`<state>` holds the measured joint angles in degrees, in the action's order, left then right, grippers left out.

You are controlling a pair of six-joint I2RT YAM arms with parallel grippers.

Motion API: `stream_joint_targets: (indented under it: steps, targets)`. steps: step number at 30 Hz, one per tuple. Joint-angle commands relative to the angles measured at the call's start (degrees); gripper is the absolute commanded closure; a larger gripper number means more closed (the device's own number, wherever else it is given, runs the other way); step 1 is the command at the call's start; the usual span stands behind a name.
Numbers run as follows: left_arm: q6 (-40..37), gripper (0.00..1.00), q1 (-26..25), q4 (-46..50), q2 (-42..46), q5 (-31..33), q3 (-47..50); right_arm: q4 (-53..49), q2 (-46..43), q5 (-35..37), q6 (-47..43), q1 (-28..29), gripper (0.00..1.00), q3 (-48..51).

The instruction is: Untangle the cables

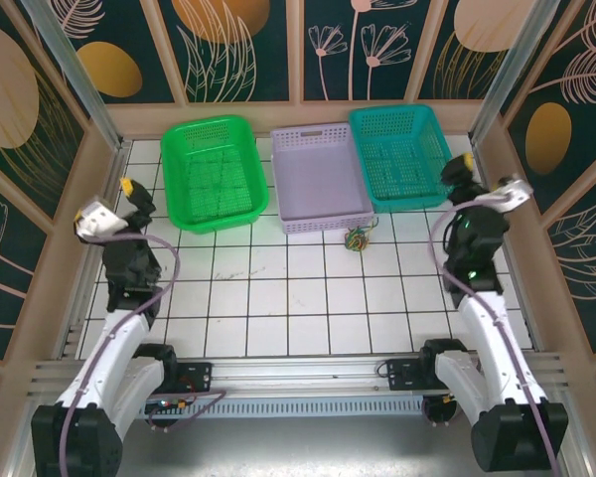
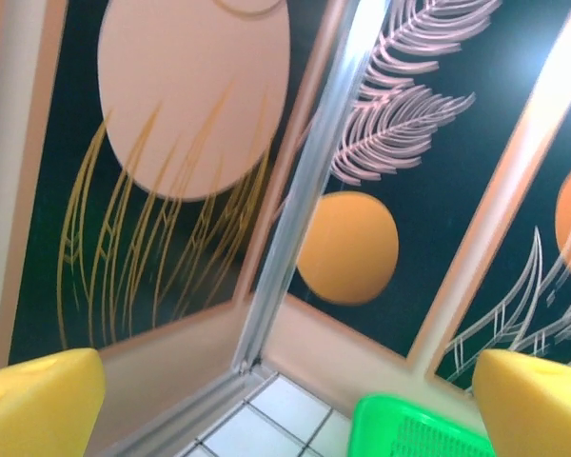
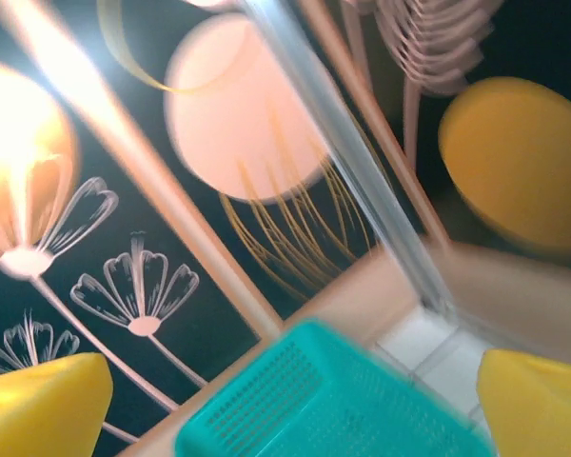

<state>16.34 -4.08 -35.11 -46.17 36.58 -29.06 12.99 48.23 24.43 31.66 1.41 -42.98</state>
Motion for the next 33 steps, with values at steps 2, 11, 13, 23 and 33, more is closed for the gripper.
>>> stream_joint_targets:
  steps: [2,11,13,23,33]
  targets:
    - [26.94,0.01,-0.09,40.16,-3.22,-5.65,-22.14,-32.98,3.27,-6.50,21.75,-1.92,0.16,-6.03]
    - [37.31,0.03,-19.67,48.34,-14.44,-34.01,-24.10,-35.09,7.78,-30.33,21.28,17.80,0.30,2.59]
    - [38.97,0.07,-27.23,47.55,-15.06,-32.97,-21.53,-33.99,9.95,-33.04,20.27,17.92,0.29,5.64]
    - [40.30,0.28,-40.73,40.57,-22.74,-37.18,-17.20,-17.09,23.46,-36.42,9.47,18.80,0.36,9.58]
    - [38.87,0.29,-40.99,40.61,-24.23,-39.11,-18.32,-11.38,32.87,-33.86,9.79,17.81,0.52,7.50]
